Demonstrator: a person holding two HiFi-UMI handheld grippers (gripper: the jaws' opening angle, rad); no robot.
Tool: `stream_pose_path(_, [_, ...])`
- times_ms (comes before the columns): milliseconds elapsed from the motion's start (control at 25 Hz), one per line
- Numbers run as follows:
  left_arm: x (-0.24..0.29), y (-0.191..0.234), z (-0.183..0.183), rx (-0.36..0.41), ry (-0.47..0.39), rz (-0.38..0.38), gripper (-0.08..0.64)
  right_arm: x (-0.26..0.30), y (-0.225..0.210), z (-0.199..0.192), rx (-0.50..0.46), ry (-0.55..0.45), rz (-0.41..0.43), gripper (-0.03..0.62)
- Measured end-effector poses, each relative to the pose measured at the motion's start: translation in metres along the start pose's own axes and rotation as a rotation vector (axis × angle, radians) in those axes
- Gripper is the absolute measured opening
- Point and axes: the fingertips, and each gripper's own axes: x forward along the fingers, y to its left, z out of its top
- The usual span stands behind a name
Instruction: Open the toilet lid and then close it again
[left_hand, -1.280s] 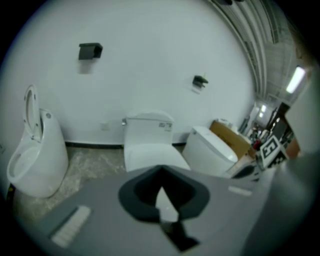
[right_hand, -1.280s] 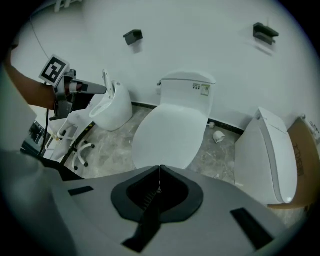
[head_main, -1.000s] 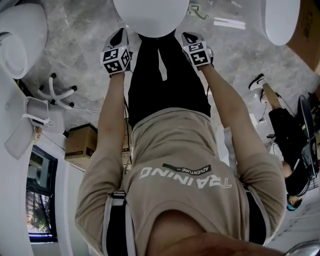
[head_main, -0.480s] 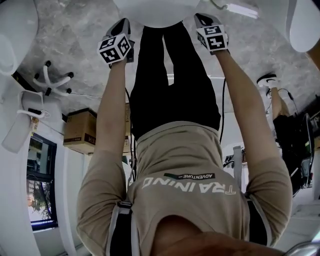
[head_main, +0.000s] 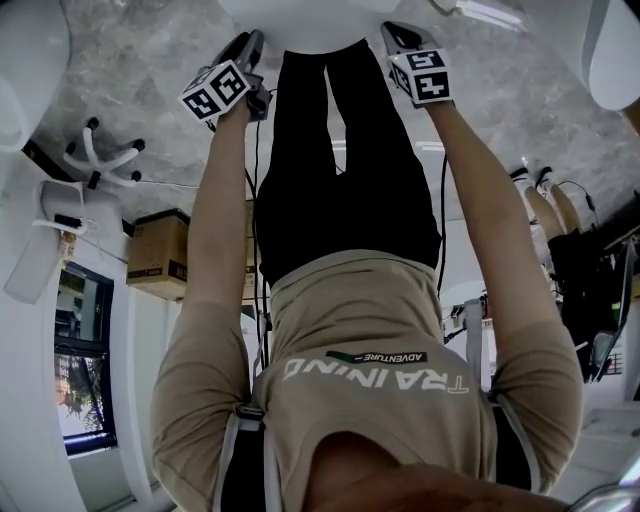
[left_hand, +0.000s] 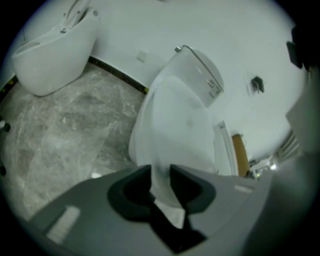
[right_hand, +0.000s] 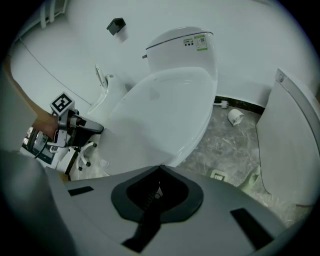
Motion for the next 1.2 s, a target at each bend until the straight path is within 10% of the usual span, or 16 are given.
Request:
stream_pose_path(160, [0.000,-0.012,-0.004,-0.086,0.013,-0.092,0.141,-0.011,-0.003,-0.001,-0.033,0.009,0.010,0.014])
stream_pose_path(1200, [-0.026,-0.013,-0.005,-0.050,0.086,-0.151,0.123,-0.006,0.062,-0.037,-0.050,0.013,0.176,0.014])
